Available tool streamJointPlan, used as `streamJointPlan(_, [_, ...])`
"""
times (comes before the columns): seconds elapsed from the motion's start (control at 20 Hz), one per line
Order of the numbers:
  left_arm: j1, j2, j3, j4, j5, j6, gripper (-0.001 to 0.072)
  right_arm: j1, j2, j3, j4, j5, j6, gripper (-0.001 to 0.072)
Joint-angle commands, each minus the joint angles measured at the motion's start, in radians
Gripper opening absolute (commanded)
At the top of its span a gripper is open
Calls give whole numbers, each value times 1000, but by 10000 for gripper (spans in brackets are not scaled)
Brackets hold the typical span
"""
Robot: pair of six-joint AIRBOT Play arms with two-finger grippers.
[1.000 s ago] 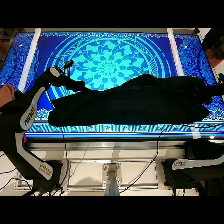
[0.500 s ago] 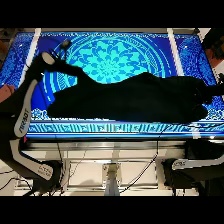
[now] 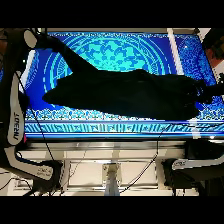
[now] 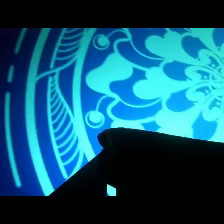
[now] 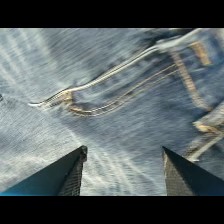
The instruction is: Fold the clothes and pants, and hang the long-sleeved shirts on hangers.
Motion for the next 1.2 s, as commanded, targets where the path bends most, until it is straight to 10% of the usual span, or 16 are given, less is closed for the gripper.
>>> streamJointPlan(0.0, [8, 4, 9, 263, 93, -188, 19, 1, 0, 0, 0, -1, 1, 528])
streamJointPlan(0.5, [54, -3, 5, 282, 225, -434, 20, 6, 0, 0, -53, -104, 2, 524])
streamJointPlan(0.65, [45, -11, 5, 283, 207, -434, 20, 6, -14, 0, -71, -68, 30, 355])
streamJointPlan(0.9, [39, -31, 5, 283, 130, -433, 20, 9, -175, 0, 40, 324, -27, 537])
streamJointPlan(1.15, [39, -39, 5, 283, 106, -429, 19, 18, -212, 0, 51, 251, -10, 626])
